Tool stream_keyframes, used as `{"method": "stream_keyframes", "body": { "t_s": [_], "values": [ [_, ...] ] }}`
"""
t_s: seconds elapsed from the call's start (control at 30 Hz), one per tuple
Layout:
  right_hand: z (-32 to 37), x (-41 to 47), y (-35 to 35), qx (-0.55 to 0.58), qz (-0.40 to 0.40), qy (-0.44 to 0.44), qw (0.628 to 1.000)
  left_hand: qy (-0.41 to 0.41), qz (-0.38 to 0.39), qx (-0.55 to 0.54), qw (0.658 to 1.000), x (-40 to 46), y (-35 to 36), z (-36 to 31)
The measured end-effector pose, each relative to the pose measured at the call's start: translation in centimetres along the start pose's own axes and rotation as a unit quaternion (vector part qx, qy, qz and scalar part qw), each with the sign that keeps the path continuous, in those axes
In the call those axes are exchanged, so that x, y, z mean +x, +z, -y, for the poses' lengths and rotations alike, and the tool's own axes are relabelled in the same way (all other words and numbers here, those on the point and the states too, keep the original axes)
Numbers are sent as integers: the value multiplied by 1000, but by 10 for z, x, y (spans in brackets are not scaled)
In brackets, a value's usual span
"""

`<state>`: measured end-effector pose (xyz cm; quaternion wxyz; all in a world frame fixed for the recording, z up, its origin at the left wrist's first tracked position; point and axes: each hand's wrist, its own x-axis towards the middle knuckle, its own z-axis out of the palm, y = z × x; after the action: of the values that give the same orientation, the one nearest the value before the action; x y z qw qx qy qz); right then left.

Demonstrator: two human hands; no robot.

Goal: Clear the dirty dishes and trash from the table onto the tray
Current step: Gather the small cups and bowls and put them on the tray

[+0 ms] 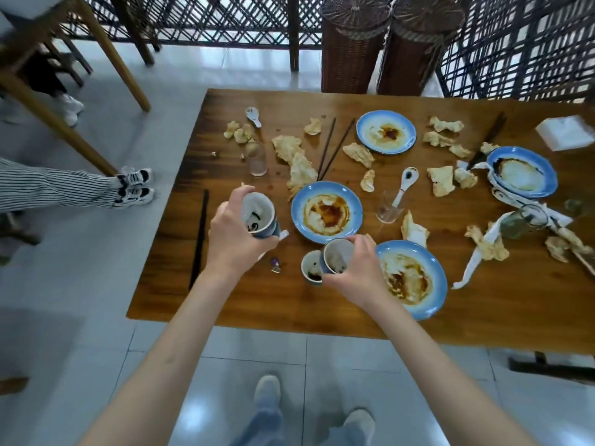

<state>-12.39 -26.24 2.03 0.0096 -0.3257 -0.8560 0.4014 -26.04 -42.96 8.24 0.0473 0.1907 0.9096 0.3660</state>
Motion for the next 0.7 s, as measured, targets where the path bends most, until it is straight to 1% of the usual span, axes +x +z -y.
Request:
{"method": "stream_keyframes", "body": {
  "t_s": [0.2,0.43,0.53,0.7],
  "values": [
    [19,11,36,-28,-3,14,1000,12,-2,11,1000,24,-17,28],
    [22,11,48,-97,-27,16,995,21,7,2,1000,31,-22,45],
    [20,10,49,-84,-24,34,996,22,8,1,1000,33,-22,48],
    [14,1,61,-20,-33,41,998,21,11,0,1000,35,-19,50]
  ]
}}
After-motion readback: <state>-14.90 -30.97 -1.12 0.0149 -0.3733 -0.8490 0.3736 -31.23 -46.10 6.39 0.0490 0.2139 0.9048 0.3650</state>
